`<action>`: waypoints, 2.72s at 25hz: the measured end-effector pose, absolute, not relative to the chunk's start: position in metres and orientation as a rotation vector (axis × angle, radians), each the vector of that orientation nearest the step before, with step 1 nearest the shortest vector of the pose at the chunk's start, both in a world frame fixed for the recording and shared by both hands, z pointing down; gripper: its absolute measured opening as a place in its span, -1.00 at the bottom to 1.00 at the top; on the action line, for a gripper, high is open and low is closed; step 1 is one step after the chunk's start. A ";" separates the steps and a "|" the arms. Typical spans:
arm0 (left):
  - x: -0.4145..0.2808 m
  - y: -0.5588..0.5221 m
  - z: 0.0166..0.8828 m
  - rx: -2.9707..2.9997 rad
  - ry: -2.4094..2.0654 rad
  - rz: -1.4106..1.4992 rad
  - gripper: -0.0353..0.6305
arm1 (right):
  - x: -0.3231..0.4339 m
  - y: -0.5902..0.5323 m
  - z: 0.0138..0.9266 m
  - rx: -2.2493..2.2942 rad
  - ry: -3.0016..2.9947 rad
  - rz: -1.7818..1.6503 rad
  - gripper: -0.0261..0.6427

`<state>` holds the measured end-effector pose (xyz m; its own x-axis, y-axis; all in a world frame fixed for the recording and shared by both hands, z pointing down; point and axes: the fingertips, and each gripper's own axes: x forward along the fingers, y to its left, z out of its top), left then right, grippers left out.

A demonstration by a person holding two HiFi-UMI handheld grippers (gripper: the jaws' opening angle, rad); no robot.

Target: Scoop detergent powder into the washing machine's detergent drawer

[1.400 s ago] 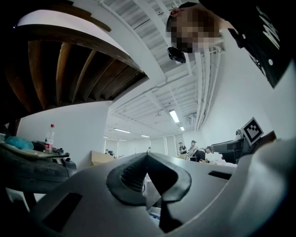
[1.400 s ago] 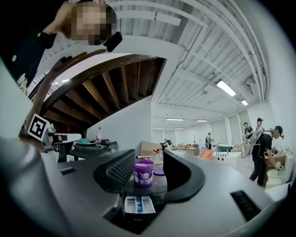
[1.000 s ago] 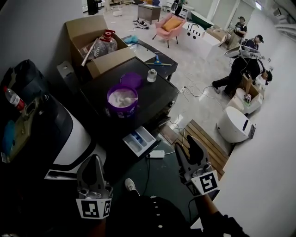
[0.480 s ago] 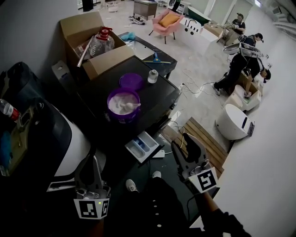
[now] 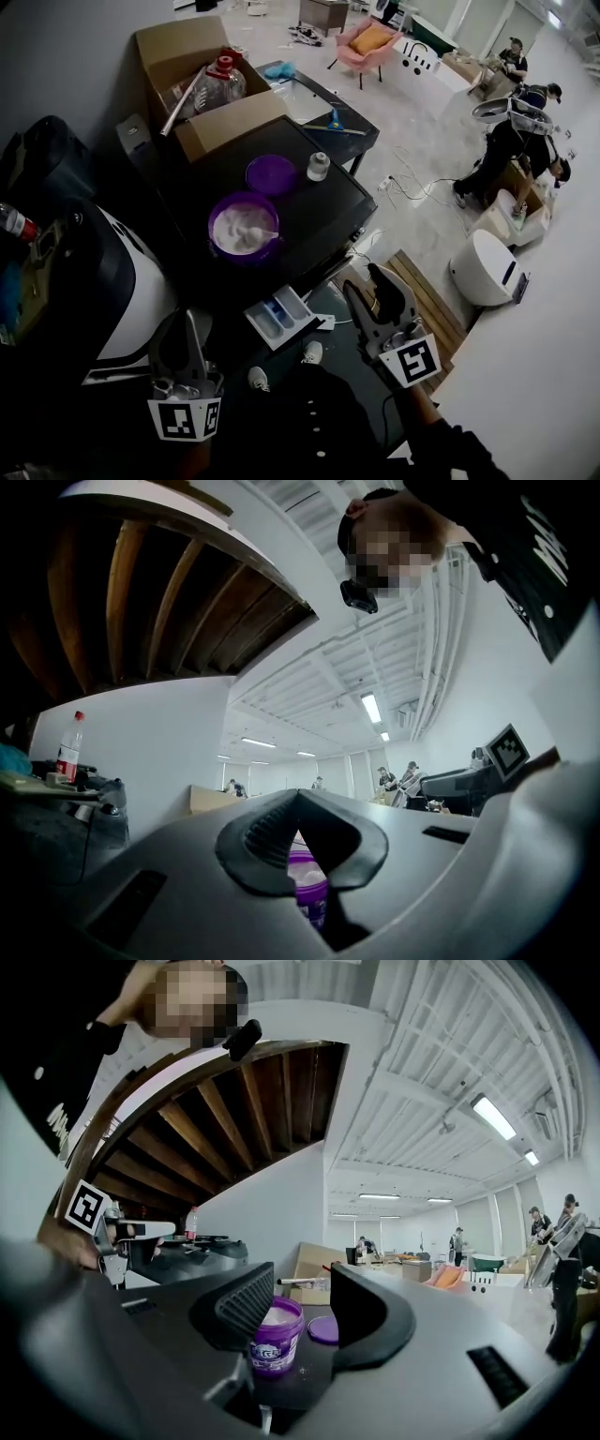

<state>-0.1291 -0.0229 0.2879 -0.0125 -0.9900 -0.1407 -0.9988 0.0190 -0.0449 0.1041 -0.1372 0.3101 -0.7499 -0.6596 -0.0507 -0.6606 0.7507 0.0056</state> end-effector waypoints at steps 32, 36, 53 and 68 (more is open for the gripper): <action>-0.185 -0.038 0.353 -1.875 2.589 -0.040 -0.85 | -0.042 -0.211 0.458 0.629 3.300 1.807 -0.50; -0.192 -0.038 0.367 -1.890 2.625 -0.051 -0.85 | -0.043 -0.216 0.471 0.748 3.223 1.971 -0.52; -0.190 -0.044 0.389 -1.931 2.675 -0.039 -0.85 | -0.047 -0.209 0.481 0.958 3.064 2.119 -0.79; -0.189 -0.047 0.366 -1.913 2.617 0.012 -0.85 | -0.065 -0.223 0.440 0.742 3.481 1.535 -0.83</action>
<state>-0.1886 -0.0474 0.3665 -0.3005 -0.9507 0.0765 -0.9500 0.3054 0.0649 -0.0645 -0.2225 0.4403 -0.6786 0.0341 0.7337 0.5648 0.6628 0.4916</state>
